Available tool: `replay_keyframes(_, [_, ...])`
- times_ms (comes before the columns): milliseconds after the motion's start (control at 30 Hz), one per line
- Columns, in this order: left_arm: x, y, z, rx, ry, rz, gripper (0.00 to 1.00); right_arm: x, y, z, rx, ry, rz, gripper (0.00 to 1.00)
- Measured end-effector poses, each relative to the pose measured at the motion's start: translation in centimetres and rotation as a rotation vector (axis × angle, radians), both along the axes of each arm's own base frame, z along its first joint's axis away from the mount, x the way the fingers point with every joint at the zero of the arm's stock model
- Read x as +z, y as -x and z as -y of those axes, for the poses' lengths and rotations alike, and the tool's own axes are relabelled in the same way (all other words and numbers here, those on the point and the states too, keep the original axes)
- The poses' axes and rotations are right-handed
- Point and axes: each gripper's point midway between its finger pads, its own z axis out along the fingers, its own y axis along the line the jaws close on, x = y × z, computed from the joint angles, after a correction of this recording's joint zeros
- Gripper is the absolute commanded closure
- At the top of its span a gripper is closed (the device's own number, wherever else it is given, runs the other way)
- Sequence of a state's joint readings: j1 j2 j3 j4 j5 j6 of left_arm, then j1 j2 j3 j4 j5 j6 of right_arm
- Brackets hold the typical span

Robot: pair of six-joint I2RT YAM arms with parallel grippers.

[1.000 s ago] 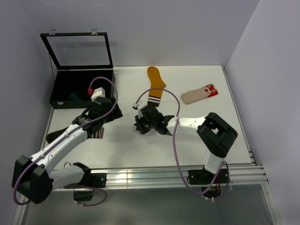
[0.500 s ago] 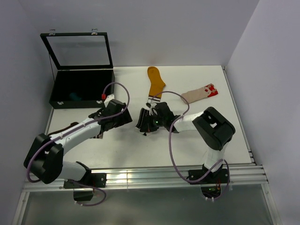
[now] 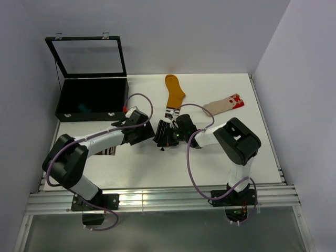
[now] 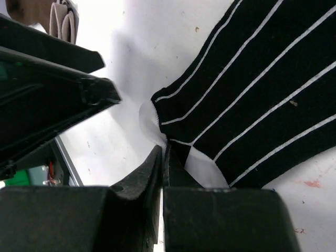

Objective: Roll the socks
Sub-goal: Roll the sock at the center of the board.

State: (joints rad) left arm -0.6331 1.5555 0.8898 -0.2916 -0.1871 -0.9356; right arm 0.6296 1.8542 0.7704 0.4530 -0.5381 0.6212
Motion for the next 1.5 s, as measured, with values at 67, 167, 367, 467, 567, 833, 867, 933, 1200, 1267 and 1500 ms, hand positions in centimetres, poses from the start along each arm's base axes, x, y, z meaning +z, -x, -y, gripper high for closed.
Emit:
replay_keyframes(67, [-0.3, -0.2, 0.4, 0.005, 0.007, -0.01, 0.17, 0.0, 0.0, 0.0, -0.003, -0.001, -0.004, 1.0])
replay_keyframes(167, [-1.0, -0.2, 0.8, 0.014, 0.009, -0.029, 0.18, 0.0, 0.0, 0.0, -0.008, -0.002, -0.007, 1.0])
replay_keyframes(367, [-2.1, -0.2, 1.2, 0.036, 0.011, -0.059, 0.23, 0.1, -0.1, 0.0, -0.013, -0.006, -0.011, 1.0])
replay_keyframes(467, [-2.1, -0.5, 1.6, 0.042, 0.023, -0.061, 0.26, 0.2, -0.3, 0.0, -0.02, -0.012, -0.011, 1.0])
replay_keyframes(567, [-2.2, -0.8, 1.9, 0.043, 0.028, -0.063, 0.27, 0.4, -0.5, -0.1, -0.029, -0.022, -0.012, 1.0])
replay_keyframes(833, [-2.2, -1.3, 2.6, 0.042, 0.051, -0.062, 0.3, 0.7, -0.8, 0.0, -0.051, -0.041, -0.011, 1.0])
replay_keyframes(867, [-2.2, -1.4, 2.7, 0.045, 0.053, -0.062, 0.31, 0.8, -0.9, -0.1, -0.054, -0.046, -0.009, 1.0])
replay_keyframes(933, [-2.2, -1.4, 2.8, 0.049, 0.056, -0.064, 0.31, 1.1, -1.0, -0.1, -0.062, -0.056, -0.001, 1.0])
replay_keyframes(1200, [-2.2, -1.6, 3.0, 0.049, 0.061, -0.066, 0.32, 1.6, -1.7, 0.4, -0.108, -0.074, 0.018, 1.0])
replay_keyframes(1267, [-2.2, -1.7, 3.1, 0.048, 0.063, -0.067, 0.33, 1.7, -1.8, 0.5, -0.118, -0.079, 0.02, 1.0])
replay_keyframes(1500, [-2.4, -1.8, 3.3, 0.049, 0.064, -0.074, 0.44, 1.8, -2.0, 0.5, -0.136, -0.085, 0.022, 1.0])
